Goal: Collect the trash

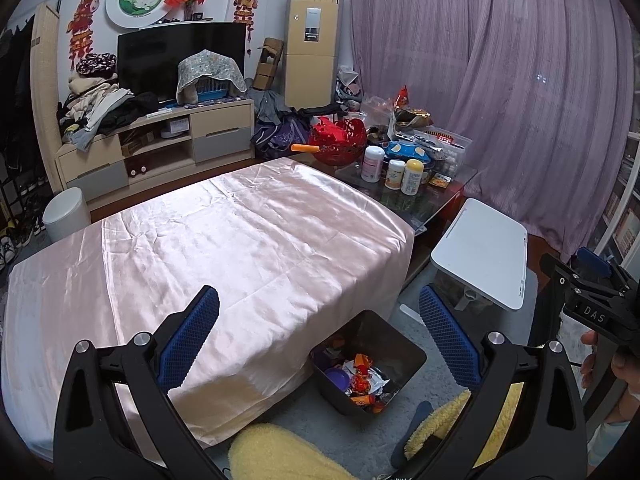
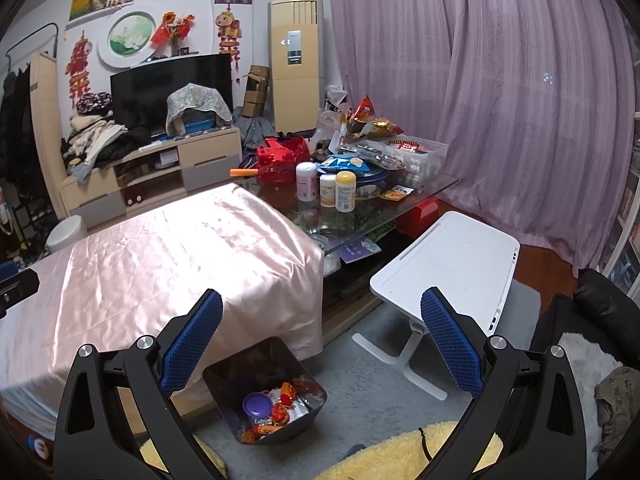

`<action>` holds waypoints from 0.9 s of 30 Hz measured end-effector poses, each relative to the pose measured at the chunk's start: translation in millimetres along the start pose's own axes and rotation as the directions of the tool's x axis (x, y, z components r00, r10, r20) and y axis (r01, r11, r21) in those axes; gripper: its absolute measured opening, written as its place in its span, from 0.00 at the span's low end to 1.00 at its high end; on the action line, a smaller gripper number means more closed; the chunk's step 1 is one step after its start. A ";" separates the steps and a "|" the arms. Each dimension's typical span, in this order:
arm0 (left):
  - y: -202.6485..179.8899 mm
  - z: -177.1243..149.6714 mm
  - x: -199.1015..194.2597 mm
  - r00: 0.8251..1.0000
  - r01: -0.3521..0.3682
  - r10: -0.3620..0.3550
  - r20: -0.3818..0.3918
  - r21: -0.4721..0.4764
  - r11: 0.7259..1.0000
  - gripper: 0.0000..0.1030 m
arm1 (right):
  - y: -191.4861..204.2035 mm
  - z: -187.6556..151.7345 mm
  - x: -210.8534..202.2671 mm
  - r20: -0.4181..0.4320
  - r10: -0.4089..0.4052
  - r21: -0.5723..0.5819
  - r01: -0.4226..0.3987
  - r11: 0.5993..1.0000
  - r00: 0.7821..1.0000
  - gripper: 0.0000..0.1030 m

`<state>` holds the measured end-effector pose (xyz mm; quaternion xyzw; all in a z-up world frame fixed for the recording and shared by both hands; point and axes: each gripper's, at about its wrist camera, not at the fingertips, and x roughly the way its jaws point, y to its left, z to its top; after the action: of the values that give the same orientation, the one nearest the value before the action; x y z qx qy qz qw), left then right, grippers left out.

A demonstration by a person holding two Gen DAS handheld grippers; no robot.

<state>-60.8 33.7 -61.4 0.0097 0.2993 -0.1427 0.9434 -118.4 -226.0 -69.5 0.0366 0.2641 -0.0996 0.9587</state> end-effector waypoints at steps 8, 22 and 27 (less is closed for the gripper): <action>-0.6 -0.2 -0.1 1.000 -0.001 0.001 0.001 -0.001 1.000 0.92 | 0.7 -0.2 0.0 -0.001 -0.001 0.001 0.001 1.000 1.000 0.97; 2.6 -3.4 -2.8 1.000 -0.008 0.008 -0.002 -0.012 1.000 0.92 | 1.9 -1.7 0.6 -0.004 -0.001 -0.004 0.001 1.000 1.000 0.97; 3.1 -3.3 -3.2 1.000 -0.008 0.008 -0.003 -0.010 1.000 0.92 | 1.7 -1.4 0.8 -0.004 0.000 -0.003 0.000 1.000 1.000 0.97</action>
<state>-64.3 37.9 -62.5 0.0063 0.3013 -0.1372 0.9436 -118.1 -224.3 -71.1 0.0353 0.2660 -0.0992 0.9582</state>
